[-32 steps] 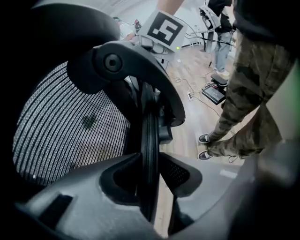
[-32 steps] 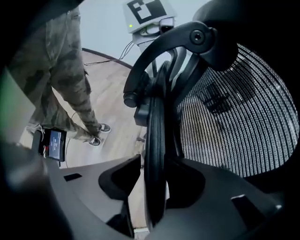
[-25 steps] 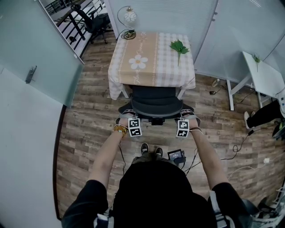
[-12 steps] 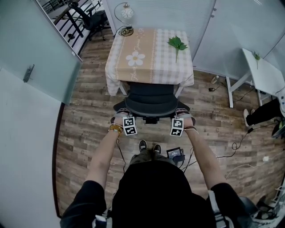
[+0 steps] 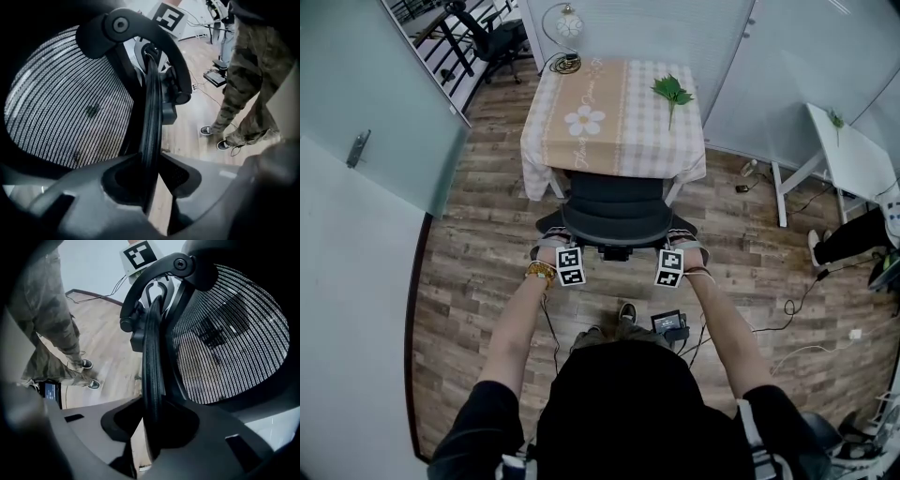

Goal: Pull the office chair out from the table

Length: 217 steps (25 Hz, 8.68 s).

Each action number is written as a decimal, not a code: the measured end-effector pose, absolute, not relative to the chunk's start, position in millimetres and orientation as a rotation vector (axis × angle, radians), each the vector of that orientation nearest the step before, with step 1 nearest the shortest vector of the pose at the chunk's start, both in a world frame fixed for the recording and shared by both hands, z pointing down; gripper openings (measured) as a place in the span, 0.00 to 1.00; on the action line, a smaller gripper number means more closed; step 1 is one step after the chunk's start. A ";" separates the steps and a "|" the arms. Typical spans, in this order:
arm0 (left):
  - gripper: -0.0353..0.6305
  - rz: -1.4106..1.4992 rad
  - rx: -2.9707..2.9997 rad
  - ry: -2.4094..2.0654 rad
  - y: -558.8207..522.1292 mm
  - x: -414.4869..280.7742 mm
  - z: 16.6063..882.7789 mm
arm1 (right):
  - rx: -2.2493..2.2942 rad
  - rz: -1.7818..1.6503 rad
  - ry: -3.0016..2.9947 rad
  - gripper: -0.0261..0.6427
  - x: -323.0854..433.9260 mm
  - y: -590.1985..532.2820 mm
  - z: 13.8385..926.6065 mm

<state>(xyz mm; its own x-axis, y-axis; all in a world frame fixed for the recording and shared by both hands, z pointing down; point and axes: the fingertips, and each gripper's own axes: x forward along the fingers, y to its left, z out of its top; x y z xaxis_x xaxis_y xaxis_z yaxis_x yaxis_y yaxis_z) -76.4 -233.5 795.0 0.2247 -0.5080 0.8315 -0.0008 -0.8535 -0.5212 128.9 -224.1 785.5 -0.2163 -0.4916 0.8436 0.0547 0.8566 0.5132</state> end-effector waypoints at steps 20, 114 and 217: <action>0.23 -1.646 -2.095 0.401 -189.5 -113.1 797.3 | 0.381 -0.458 -1.708 0.17 91.3 -167.8 787.9; 0.23 -1.745 -2.135 0.380 -26.5 -128.1 808.3 | 0.402 -0.411 -1.680 0.17 77.5 -4.9 795.6; 0.23 -1.721 -2.119 0.390 156.0 -135.9 804.1 | 0.436 -0.423 -1.618 0.17 69.4 174.1 797.2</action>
